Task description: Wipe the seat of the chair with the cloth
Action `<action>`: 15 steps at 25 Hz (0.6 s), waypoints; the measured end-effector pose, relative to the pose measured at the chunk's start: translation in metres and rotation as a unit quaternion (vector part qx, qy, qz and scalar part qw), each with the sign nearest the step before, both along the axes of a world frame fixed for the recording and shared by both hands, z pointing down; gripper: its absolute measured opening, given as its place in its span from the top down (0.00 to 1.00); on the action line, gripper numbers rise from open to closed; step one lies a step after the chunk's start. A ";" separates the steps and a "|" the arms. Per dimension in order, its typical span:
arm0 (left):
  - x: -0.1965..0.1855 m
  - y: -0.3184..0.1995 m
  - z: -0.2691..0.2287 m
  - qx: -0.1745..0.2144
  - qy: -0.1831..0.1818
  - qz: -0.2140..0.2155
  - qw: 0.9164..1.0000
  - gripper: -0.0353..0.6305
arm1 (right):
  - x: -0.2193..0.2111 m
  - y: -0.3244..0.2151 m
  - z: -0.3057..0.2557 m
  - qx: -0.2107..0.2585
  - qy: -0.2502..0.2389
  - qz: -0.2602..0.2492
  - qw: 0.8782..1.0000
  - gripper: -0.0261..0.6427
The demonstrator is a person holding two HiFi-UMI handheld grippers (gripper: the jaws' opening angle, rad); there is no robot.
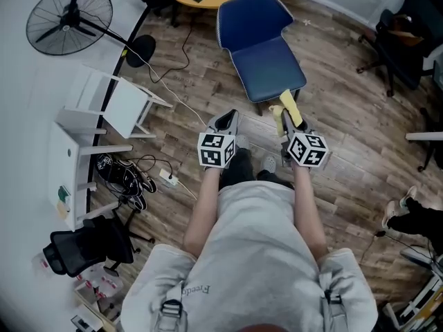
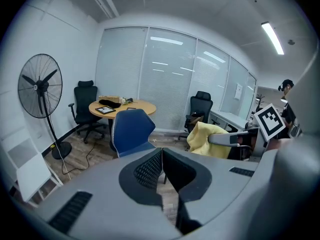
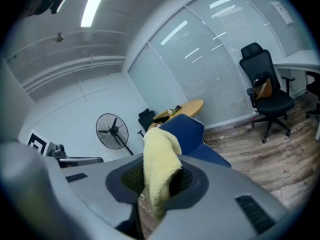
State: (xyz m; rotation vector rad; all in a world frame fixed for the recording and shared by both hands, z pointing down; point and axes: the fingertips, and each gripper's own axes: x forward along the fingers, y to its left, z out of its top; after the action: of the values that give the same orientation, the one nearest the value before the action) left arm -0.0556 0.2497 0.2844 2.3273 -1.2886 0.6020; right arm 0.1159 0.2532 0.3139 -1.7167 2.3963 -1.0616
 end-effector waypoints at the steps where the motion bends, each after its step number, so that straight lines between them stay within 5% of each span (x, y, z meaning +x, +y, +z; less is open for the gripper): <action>1: 0.001 -0.004 0.001 0.001 0.001 0.000 1.000 0.91 | 0.001 -0.005 0.002 -0.002 0.002 -0.002 1.000 0.84; 15: 0.024 -0.112 0.022 -0.015 0.023 0.031 0.999 0.91 | 0.040 -0.086 0.003 0.005 0.027 0.028 0.999 0.84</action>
State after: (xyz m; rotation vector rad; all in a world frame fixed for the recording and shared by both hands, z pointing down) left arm -0.0318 0.1381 0.3067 2.3501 -1.1828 0.5792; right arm 0.1562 0.1669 0.3174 -1.8215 2.3638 -1.0085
